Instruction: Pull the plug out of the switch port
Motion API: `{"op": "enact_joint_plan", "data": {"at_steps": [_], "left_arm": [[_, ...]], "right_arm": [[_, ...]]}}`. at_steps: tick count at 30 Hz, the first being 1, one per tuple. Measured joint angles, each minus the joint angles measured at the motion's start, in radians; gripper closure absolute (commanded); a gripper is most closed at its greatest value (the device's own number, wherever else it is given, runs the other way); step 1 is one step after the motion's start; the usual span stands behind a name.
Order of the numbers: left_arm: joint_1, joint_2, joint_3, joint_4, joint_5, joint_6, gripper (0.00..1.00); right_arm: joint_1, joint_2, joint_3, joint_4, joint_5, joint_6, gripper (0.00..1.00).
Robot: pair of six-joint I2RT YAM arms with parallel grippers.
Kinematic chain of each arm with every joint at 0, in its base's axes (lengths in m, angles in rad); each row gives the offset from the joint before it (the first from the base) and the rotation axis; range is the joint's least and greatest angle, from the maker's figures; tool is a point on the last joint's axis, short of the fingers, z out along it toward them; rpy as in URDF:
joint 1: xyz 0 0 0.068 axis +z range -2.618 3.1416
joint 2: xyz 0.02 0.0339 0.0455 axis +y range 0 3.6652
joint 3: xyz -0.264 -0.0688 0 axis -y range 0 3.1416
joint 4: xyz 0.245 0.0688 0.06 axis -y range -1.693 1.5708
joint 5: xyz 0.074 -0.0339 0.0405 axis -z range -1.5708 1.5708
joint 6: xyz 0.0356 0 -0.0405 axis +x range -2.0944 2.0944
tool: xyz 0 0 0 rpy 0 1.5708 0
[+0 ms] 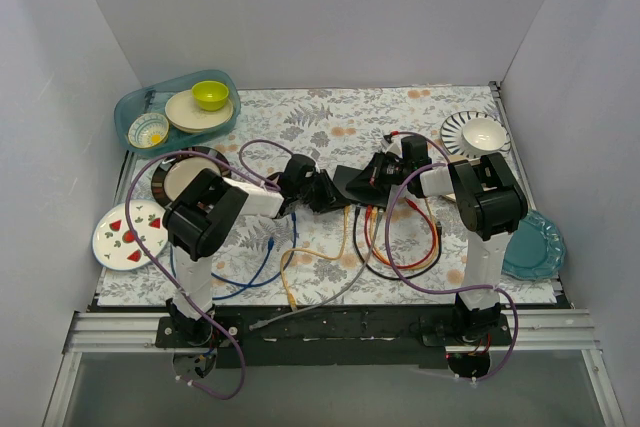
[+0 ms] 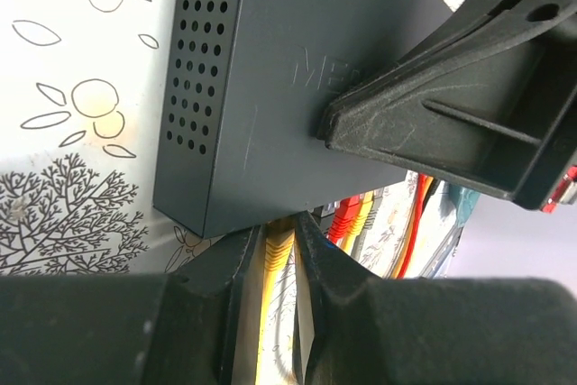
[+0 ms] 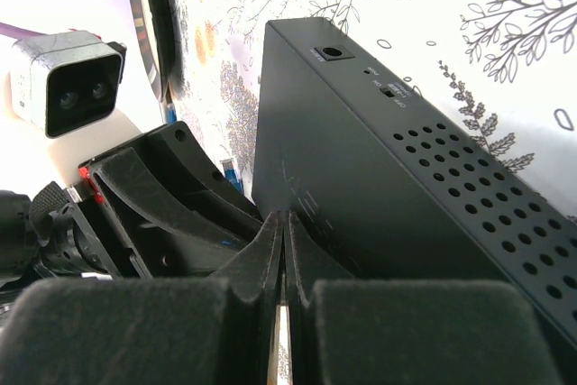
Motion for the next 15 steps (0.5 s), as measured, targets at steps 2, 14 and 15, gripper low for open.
{"op": "enact_joint_plan", "data": {"at_steps": [2,14,15], "left_arm": [[0.0,-0.002,-0.023,0.041,0.0,-0.005,1.0],[-0.005,-0.054,-0.166,0.14,0.101,-0.04,1.0],[-0.005,-0.064,-0.177,0.137,0.103,-0.039,1.0]], "right_arm": [[0.0,0.0,0.0,0.001,0.0,0.0,0.94],[-0.001,0.0,-0.005,0.014,0.0,0.0,0.94],[-0.001,0.0,-0.005,0.014,0.0,0.0,0.94]]}}
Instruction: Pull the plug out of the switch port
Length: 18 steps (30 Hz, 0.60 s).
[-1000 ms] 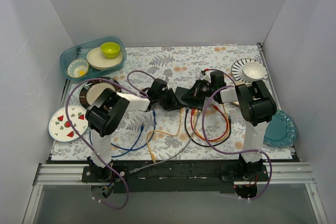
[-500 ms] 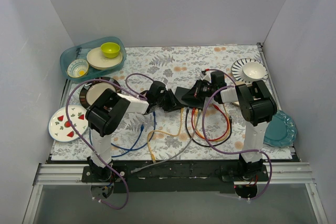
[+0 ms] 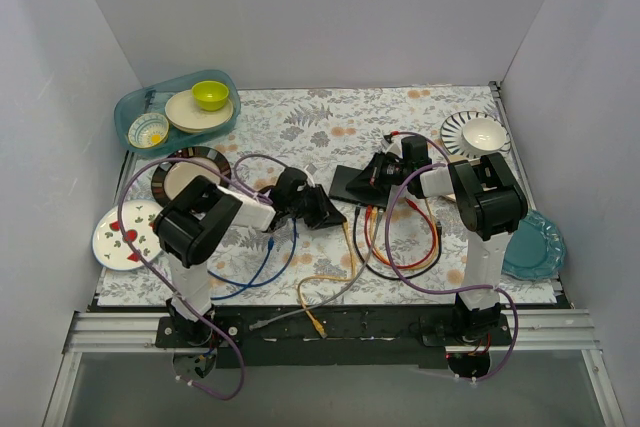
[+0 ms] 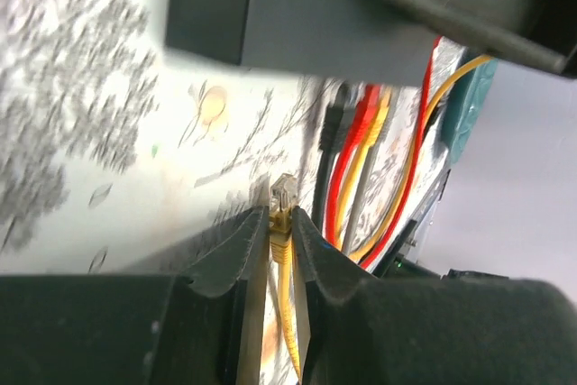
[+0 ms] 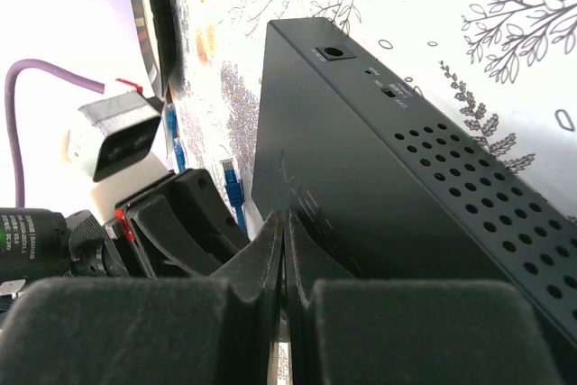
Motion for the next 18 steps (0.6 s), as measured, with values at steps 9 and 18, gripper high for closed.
{"op": "enact_joint_plan", "data": {"at_steps": [9,18], "left_arm": [[0.044,-0.22,-0.058,-0.369,-0.161,0.006,0.98],[0.256,-0.468,-0.062,-0.716,-0.443,0.006,0.44]], "right_arm": [[-0.003,-0.002,-0.001,0.0,0.003,0.0,0.94],[-0.005,-0.005,-0.002,-0.005,0.005,-0.001,0.94]]}}
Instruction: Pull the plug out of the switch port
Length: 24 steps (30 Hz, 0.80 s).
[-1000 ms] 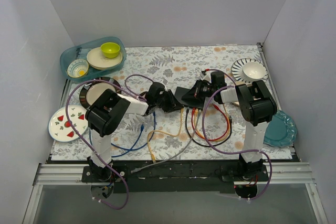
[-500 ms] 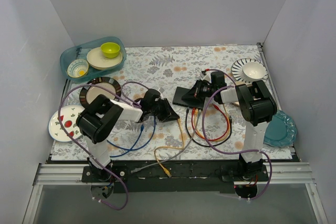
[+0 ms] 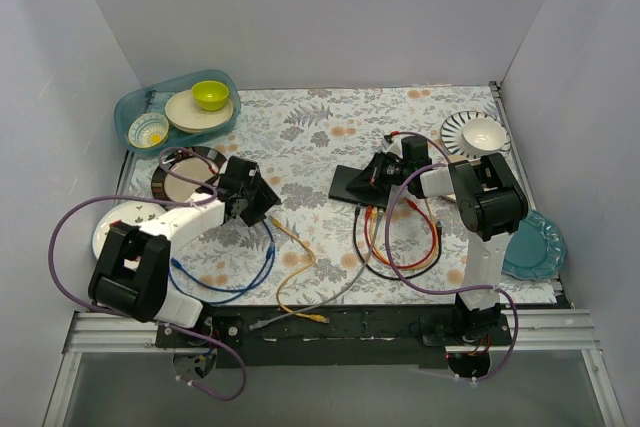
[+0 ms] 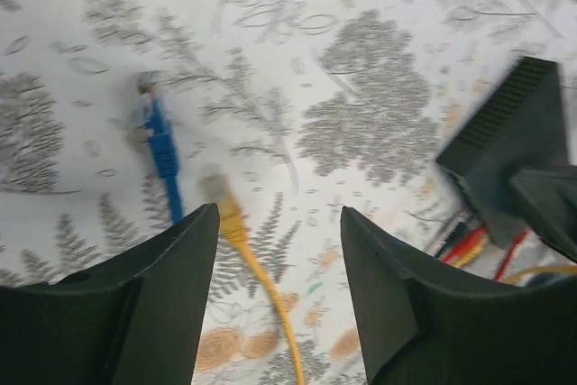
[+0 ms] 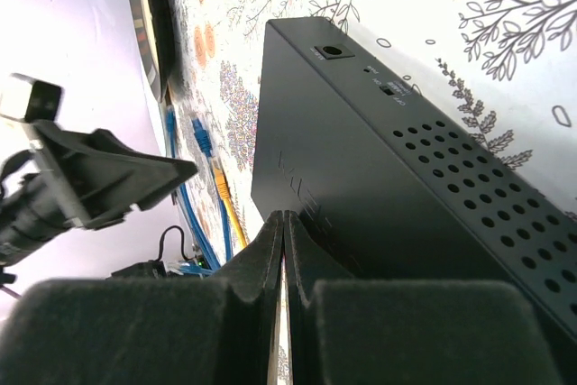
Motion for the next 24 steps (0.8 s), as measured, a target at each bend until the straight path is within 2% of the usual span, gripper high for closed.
{"op": "enact_joint_plan", "data": {"at_steps": [2,6,10,17,24], "left_arm": [[-0.003,-0.007,0.03,0.008,0.011,0.005,0.44],[-0.045,0.053,0.084,0.173,0.127,0.004,0.5],[-0.135,0.221,0.14,0.366,0.291,-0.013,0.58],[-0.257,0.502,0.191,0.562,0.528,-0.076,0.63],[-0.264,0.557,0.251,0.585,0.544,-0.097,0.66]], "right_arm": [[0.0,-0.001,0.0,-0.001,0.001,0.0,0.94],[-0.001,-0.002,0.0,-0.004,0.002,0.0,0.94],[-0.007,-0.011,0.0,-0.023,0.009,-0.003,0.94],[-0.032,-0.029,-0.011,-0.048,0.027,-0.005,0.94],[-0.041,-0.035,-0.018,-0.048,0.03,-0.005,0.94]]}}
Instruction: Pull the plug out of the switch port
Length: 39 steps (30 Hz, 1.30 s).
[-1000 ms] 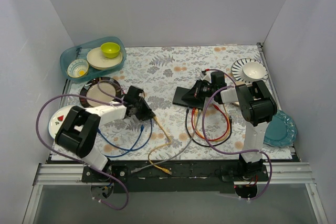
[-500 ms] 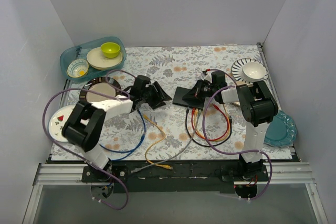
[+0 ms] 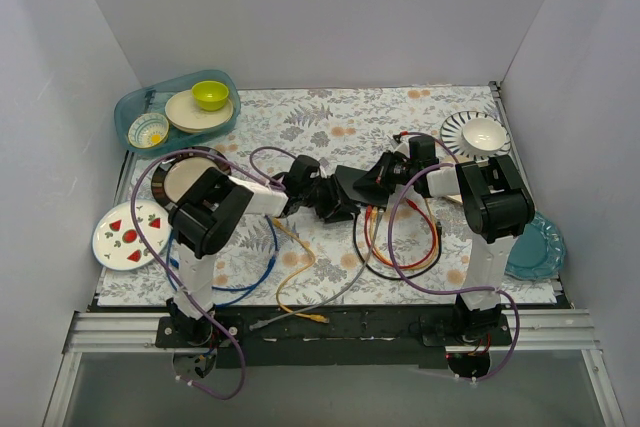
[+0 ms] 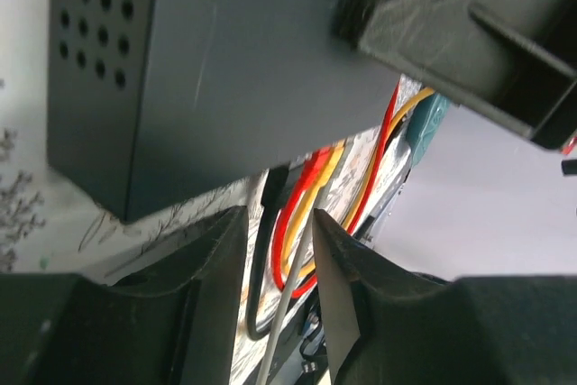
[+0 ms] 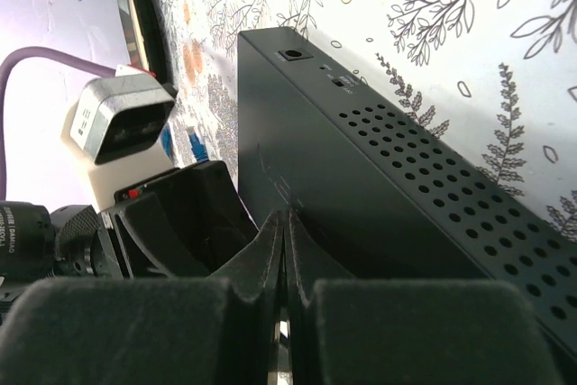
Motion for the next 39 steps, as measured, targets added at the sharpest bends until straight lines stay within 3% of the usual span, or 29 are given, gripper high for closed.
{"op": "enact_joint_plan", "data": {"at_steps": [23,28,33,37,39], "left_arm": [[-0.001,0.026,0.077,-0.08,-0.16,-0.145,0.72],[-0.004,0.031,0.079,-0.088,-0.159,-0.14,0.81],[-0.004,0.033,0.079,-0.09,-0.159,-0.136,0.84],[-0.004,0.033,0.079,-0.09,-0.159,-0.136,1.0],[-0.004,0.033,0.079,-0.09,-0.159,-0.134,1.0]], "right_arm": [[-0.005,0.0,-0.005,0.008,-0.002,0.002,0.94],[-0.006,0.0,-0.006,0.008,-0.003,0.002,0.95],[-0.007,0.0,-0.006,0.008,-0.005,0.002,0.95],[-0.007,0.0,-0.006,0.008,-0.005,0.002,0.94],[-0.007,0.0,-0.006,0.008,-0.005,0.002,0.95]]}}
